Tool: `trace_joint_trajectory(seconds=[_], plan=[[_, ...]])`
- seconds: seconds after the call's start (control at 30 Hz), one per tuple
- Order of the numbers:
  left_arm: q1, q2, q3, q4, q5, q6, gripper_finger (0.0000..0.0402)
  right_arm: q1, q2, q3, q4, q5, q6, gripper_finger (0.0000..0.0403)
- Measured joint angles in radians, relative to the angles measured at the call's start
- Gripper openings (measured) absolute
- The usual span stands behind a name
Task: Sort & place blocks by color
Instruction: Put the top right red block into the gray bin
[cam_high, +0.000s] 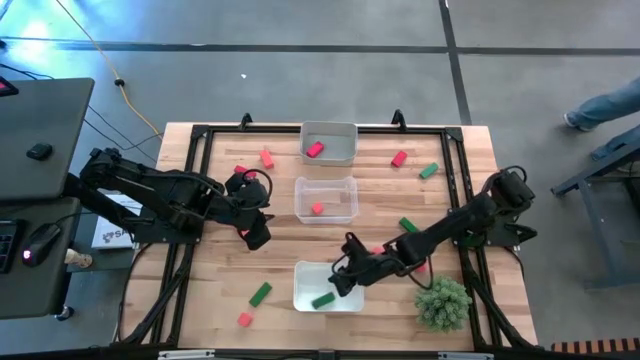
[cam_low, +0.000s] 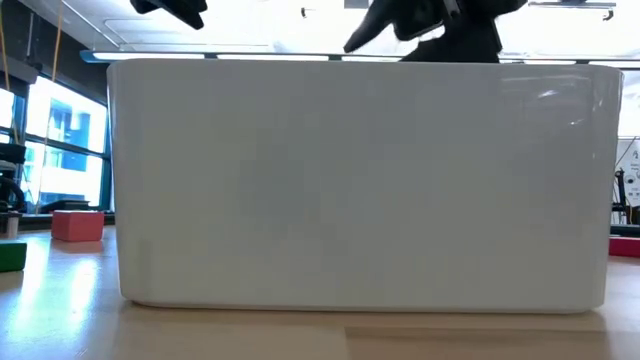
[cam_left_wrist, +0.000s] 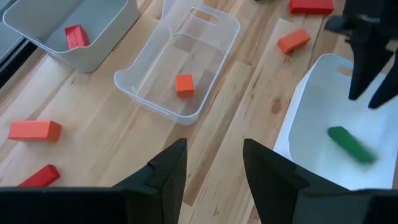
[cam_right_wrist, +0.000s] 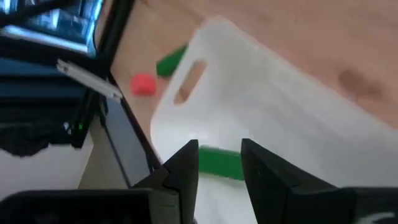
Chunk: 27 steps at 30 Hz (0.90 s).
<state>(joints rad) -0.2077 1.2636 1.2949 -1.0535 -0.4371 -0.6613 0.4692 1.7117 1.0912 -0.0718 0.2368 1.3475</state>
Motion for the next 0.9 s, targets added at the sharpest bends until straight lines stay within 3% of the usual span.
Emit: trace_joint_trajectory(seconds=[0.23,0.53,0.9], plan=[[0.000,0.000,0.000,0.000,0.007,0.037,0.0147,-0.053,-0.061,0.000,-0.146,0.048,-0.031,0.0110],[0.022,0.000,0.000,0.002,-0.020,0.045,0.0147,-0.206,-0.172,0.000,-0.323,0.039,-0.243,0.0110],[0.088,0.000,0.000,0.002,-0.019,0.045,0.0147,-0.478,-0.266,0.000,-0.410,-0.110,-0.628,0.0110]])
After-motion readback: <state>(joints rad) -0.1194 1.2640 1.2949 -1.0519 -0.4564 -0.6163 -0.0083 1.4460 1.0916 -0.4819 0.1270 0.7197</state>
